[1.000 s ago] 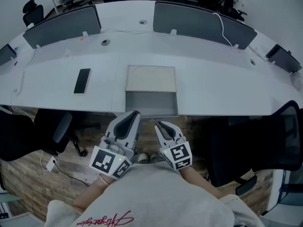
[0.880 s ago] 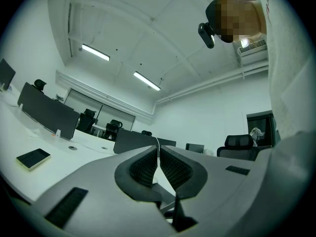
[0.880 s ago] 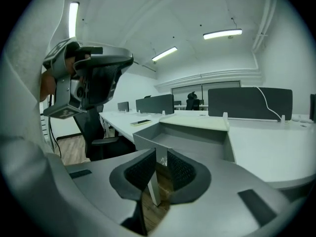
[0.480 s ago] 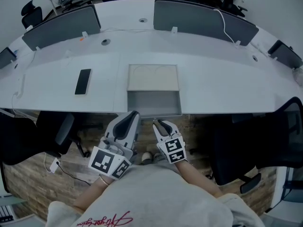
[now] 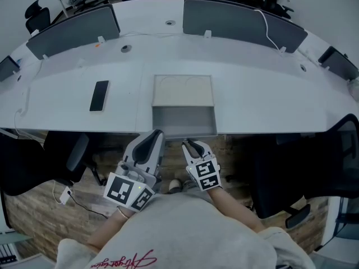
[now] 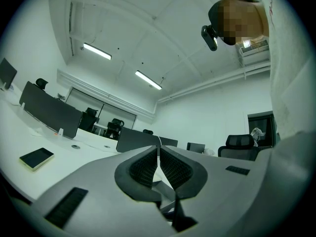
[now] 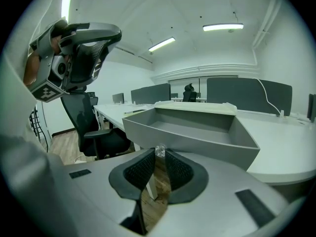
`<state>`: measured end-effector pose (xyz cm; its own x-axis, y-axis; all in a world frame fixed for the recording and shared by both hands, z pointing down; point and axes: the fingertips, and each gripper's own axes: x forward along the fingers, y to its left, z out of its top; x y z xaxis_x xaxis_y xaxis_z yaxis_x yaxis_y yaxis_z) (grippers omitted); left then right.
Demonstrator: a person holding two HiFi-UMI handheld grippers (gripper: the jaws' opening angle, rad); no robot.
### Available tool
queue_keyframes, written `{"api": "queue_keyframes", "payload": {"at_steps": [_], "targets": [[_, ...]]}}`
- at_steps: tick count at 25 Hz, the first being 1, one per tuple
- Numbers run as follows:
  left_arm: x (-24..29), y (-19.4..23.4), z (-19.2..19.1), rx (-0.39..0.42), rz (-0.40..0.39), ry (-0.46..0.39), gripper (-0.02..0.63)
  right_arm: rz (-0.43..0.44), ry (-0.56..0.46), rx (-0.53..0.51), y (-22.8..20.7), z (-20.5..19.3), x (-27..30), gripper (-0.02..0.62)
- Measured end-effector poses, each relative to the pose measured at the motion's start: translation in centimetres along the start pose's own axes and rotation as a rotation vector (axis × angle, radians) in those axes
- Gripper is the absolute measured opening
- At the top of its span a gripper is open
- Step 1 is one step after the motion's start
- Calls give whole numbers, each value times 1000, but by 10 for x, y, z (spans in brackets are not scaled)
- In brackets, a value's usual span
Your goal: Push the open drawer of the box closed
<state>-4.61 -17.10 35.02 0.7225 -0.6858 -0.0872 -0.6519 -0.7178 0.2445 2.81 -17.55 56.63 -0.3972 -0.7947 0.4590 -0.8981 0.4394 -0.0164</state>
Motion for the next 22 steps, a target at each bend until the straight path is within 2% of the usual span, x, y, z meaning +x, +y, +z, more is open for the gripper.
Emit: {"api": "queue_keyframes", "payload": {"at_steps": [22], "targets": [[-4, 11, 2, -13, 30, -9, 31, 14, -17, -20, -1, 12, 8, 69]]}}
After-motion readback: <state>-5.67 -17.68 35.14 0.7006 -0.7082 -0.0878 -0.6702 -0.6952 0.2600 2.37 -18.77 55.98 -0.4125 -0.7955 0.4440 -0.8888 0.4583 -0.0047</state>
